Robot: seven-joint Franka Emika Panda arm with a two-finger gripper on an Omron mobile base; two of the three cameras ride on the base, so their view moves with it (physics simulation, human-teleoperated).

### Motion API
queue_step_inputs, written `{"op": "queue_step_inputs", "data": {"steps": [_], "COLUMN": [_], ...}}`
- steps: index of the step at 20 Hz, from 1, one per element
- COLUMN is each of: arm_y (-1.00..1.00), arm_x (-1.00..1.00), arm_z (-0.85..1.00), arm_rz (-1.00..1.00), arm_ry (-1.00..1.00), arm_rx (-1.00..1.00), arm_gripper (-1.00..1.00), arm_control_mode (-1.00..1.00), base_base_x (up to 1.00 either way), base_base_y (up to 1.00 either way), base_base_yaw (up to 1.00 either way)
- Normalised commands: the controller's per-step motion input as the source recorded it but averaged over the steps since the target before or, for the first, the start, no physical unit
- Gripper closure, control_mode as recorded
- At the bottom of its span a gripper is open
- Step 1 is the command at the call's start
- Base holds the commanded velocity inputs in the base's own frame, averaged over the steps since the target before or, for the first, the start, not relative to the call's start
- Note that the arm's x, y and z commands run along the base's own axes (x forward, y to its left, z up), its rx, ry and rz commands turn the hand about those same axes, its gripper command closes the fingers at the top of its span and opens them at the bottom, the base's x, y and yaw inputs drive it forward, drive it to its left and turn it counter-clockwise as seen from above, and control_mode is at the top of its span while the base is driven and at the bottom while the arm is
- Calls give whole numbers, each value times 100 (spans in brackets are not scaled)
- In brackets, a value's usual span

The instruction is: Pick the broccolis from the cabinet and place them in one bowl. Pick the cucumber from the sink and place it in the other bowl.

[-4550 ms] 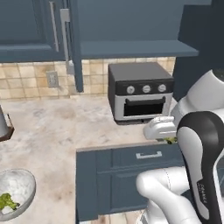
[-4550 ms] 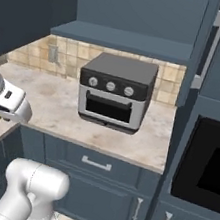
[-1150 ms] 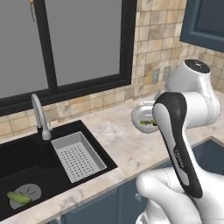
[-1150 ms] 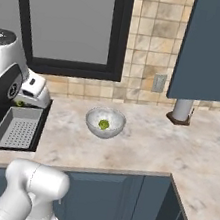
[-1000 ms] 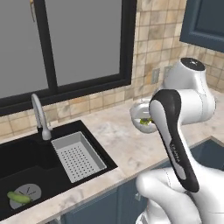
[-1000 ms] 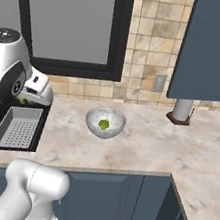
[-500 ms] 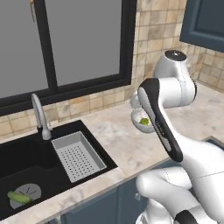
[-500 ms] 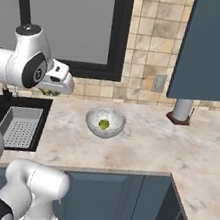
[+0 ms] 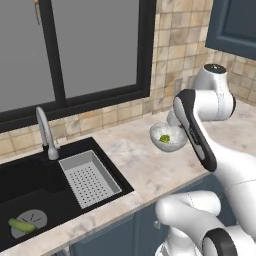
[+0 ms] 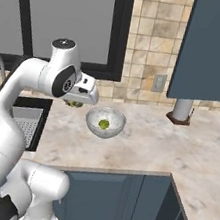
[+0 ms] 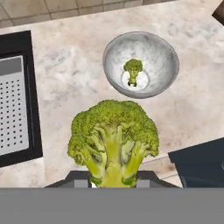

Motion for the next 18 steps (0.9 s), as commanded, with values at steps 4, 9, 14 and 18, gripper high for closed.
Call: {"op": "queue_step_inputs", "data": {"steps": [4,9,14,18], "arm_y": [-34,-8,-4,-14], "arm_x": [44,62,67,63], "arm_z": [-26,-13,-18,-31], "arm_rz": [0,0,0,0], "arm_ry": [0,0,0,0], "arm_rx": [0,0,0,0], "arm_gripper": [100,100,100,100], "arm_control_mode": [-100,-100,-100,-100], "base_base_x": [0,0,0,0], "base_base_y": [0,0,0,0], "base_base_yaw": [0,0,0,0]}}
